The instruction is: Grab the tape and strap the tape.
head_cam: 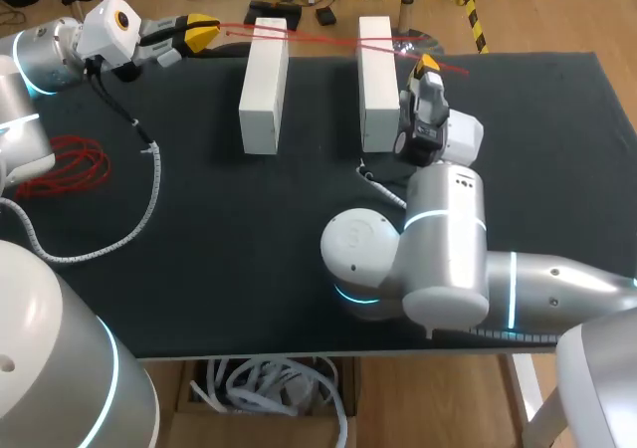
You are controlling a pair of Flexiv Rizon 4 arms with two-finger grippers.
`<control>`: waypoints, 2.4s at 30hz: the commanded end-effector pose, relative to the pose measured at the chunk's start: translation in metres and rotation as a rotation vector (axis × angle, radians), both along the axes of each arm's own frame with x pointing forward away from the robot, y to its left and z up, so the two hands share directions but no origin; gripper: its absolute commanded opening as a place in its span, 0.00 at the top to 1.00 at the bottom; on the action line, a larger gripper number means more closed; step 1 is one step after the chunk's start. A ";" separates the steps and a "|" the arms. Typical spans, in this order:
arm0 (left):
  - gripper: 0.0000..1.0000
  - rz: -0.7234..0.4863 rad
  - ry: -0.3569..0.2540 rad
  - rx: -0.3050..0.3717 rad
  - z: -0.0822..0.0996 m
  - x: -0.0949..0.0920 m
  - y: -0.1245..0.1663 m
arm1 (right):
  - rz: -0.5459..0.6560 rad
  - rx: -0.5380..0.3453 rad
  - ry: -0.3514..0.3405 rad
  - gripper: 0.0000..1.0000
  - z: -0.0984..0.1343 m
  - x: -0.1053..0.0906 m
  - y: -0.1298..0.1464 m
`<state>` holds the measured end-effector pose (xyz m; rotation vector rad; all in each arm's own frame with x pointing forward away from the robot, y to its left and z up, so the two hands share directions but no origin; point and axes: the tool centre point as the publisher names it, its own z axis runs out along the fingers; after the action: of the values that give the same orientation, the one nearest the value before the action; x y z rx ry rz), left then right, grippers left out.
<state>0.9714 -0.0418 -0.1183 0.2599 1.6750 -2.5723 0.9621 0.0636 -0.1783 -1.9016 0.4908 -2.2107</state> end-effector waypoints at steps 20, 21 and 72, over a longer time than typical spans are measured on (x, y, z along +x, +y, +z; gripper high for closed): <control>1.00 -0.002 0.002 0.080 0.000 0.002 0.001 | 0.023 -0.021 0.034 1.00 0.004 0.001 -0.007; 1.00 -0.007 -0.002 0.145 0.000 0.003 0.001 | 0.023 -0.021 0.034 1.00 0.004 0.001 -0.007; 1.00 0.032 0.042 1.219 -0.001 0.001 -0.034 | 0.023 -0.021 0.034 1.00 0.004 0.001 -0.007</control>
<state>0.9816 -0.0717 -0.1242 0.2063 2.9176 -1.3440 0.9640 0.0581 -0.1769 -1.9390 0.4520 -2.1864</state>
